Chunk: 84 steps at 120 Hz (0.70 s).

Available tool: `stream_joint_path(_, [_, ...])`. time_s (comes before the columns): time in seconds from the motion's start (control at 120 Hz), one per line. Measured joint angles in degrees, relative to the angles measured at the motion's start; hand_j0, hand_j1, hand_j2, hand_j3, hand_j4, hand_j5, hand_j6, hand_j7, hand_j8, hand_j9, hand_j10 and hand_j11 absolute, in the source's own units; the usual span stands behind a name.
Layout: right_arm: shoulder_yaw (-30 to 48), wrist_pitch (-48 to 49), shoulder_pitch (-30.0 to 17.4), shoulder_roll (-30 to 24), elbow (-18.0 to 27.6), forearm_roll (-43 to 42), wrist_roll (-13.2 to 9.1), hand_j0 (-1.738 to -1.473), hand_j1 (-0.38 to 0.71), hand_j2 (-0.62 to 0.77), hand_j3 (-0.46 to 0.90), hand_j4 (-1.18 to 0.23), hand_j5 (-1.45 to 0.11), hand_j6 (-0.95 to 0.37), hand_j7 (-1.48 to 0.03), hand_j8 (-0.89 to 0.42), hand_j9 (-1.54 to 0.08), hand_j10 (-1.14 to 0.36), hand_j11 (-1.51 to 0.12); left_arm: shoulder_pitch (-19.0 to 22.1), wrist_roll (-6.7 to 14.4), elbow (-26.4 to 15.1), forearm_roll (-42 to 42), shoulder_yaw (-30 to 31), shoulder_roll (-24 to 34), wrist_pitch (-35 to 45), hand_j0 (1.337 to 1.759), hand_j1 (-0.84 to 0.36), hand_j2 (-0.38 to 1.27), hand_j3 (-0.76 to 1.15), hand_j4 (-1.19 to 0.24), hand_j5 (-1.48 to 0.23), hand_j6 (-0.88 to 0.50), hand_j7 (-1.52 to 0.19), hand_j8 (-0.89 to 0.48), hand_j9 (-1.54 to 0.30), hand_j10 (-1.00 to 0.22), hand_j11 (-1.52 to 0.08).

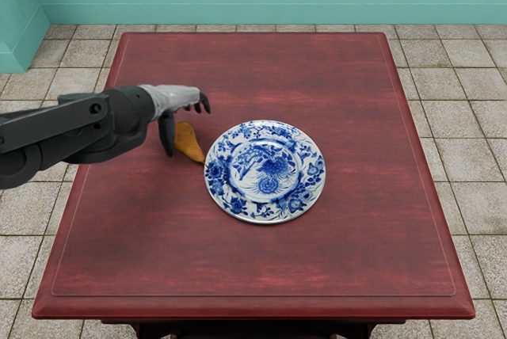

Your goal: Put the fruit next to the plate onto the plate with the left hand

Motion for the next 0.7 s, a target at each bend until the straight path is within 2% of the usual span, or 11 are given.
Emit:
stream_joint_path(0.475, [0.0, 0.0, 0.0, 0.0, 0.0, 0.0, 0.0, -1.658, -0.32, 0.0, 0.0, -0.02, -0.03, -0.02, -0.03, -0.02, -0.03, -0.02, -0.03, 0.9, 0.0, 0.2, 0.3, 1.7, 0.1, 0.7, 1.658, -0.13, 0.09, 0.0, -0.43, -0.5, -0.43, -0.5, -0.37, -0.52, -0.41, -0.52])
stream_joint_path(0.7, [0.0, 0.0, 0.0, 0.0, 0.0, 0.0, 0.0, -1.658, -0.32, 0.0, 0.0, -0.02, -0.03, -0.02, -0.03, -0.02, -0.03, -0.02, -0.03, 0.9, 0.0, 0.2, 0.1, 1.8, 0.4, 0.7, 1.658, -0.2, 0.1, 0.0, -0.47, -0.59, -0.47, -0.59, -0.44, -0.6, -0.47, -0.6])
